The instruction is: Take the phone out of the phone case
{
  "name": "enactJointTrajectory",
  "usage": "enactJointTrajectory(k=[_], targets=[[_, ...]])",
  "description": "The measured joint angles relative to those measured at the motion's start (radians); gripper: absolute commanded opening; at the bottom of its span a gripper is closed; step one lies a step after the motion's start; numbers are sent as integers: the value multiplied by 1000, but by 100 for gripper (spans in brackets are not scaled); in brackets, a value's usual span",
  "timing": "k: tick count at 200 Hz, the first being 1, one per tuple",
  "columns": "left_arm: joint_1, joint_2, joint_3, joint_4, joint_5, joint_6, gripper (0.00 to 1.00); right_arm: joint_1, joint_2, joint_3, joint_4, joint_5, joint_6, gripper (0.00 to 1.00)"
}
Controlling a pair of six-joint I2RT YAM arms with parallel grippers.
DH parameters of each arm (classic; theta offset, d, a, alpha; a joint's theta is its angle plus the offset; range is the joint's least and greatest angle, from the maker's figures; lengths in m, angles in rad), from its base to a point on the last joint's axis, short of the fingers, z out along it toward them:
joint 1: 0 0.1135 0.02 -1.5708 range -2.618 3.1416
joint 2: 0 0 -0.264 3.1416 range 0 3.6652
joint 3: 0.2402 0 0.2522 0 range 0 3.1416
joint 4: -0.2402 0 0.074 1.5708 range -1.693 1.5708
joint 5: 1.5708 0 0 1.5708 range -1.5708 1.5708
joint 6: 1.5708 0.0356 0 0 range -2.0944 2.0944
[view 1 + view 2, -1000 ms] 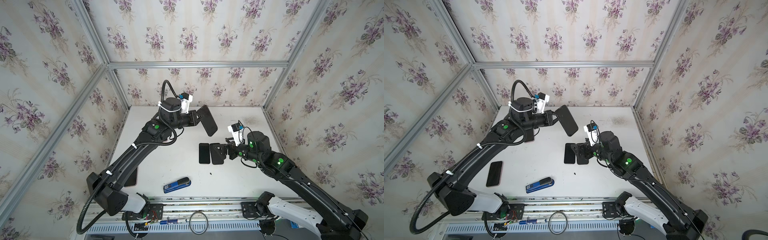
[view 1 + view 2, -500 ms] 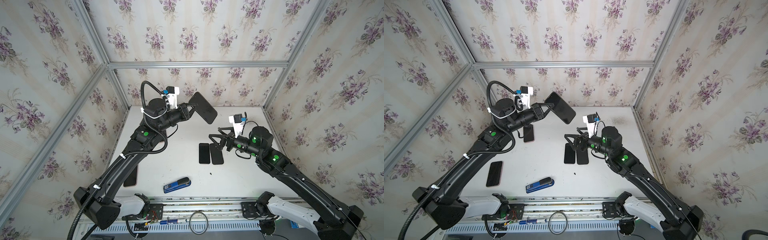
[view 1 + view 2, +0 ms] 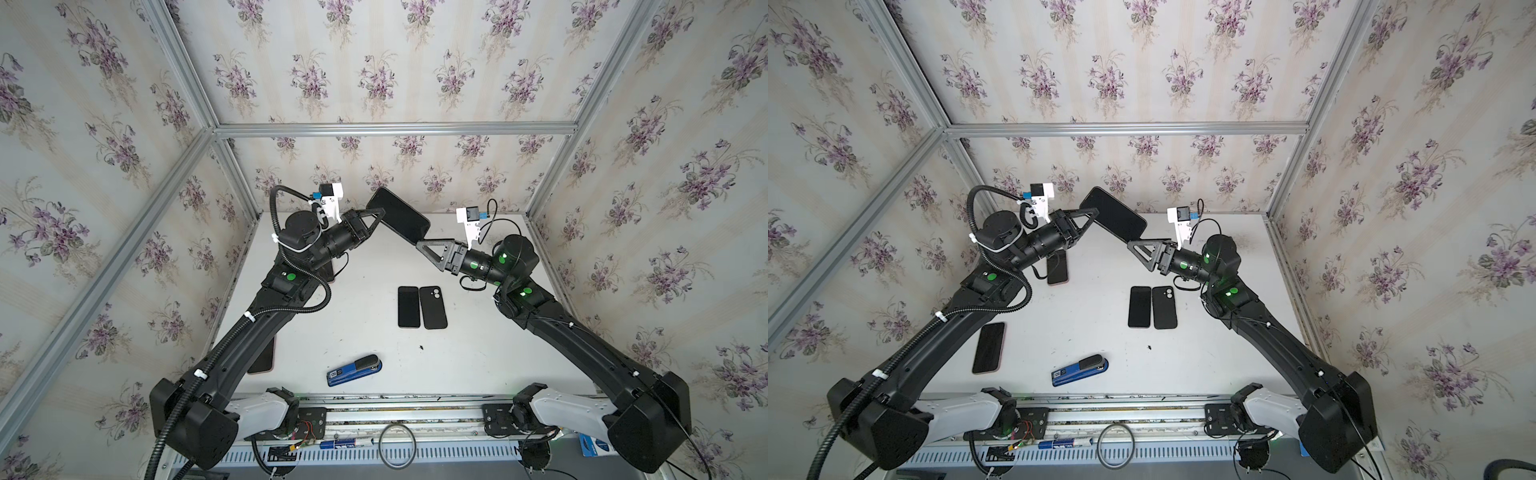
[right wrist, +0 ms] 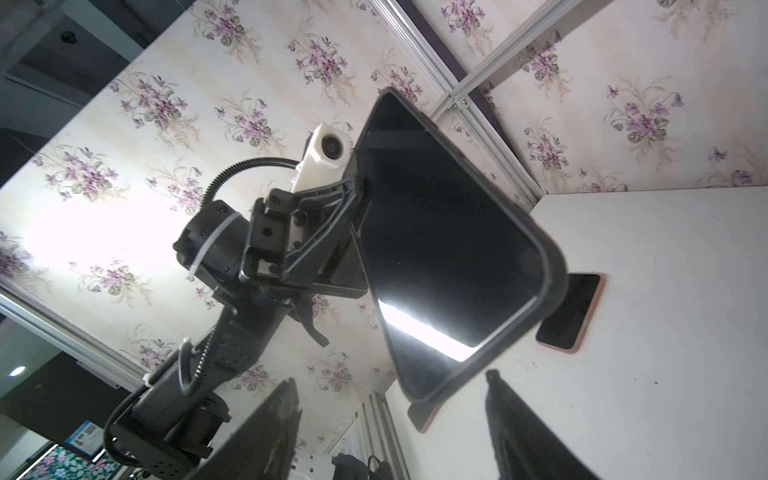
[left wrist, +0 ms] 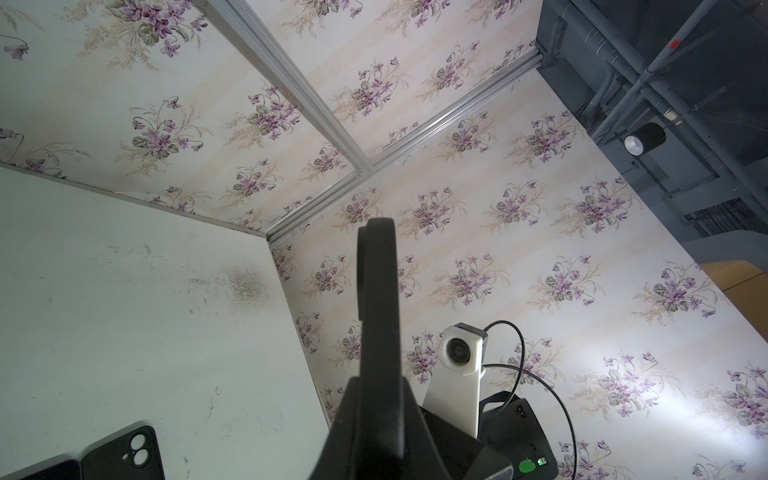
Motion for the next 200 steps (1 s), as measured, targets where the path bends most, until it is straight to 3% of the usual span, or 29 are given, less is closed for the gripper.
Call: enactJointTrajectory(k=[71, 200], targets=[[7, 0, -39, 79, 15, -55, 0, -3, 51, -35, 193, -62, 136, 52], [8, 0, -63, 133, 40, -88, 0, -3, 95, -55, 291, -81, 190, 28]])
